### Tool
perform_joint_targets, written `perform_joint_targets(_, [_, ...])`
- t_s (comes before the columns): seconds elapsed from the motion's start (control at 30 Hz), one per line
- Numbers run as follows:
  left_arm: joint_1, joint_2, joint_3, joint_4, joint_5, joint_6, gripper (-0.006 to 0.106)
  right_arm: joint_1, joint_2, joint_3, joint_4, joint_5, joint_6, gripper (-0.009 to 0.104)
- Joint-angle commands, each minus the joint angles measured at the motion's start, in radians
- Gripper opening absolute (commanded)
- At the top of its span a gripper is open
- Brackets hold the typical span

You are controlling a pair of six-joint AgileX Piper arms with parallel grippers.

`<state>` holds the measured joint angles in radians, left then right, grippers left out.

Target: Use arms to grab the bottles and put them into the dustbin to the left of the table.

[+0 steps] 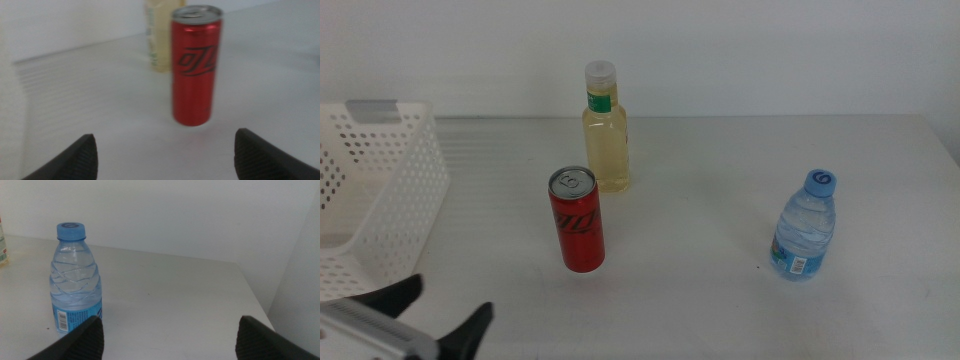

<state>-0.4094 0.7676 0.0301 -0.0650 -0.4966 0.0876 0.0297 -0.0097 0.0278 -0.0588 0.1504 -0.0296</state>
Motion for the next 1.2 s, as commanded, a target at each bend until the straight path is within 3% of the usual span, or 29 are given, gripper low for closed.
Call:
perform_joint_targets(0.0, [-0.046, 0.083, 0.006, -0.001, -0.186, -0.007, 0.09, -0.005, -0.027, -0.008, -0.014, -0.074, -0.012, 0.084])
perform_joint_targets(0.4, [-0.081, 0.46, 0.007, 0.033, -0.628, -0.044, 0.09, -0.005, -0.027, -0.008, -0.014, -0.074, -0.012, 0.084])
perform_joint_targets(1.17, [-0.081, 0.482, 0.006, 0.044, -0.668, -0.059, 0.09, -0.005, -0.027, -0.008, -0.014, -0.074, -0.012, 0.084])
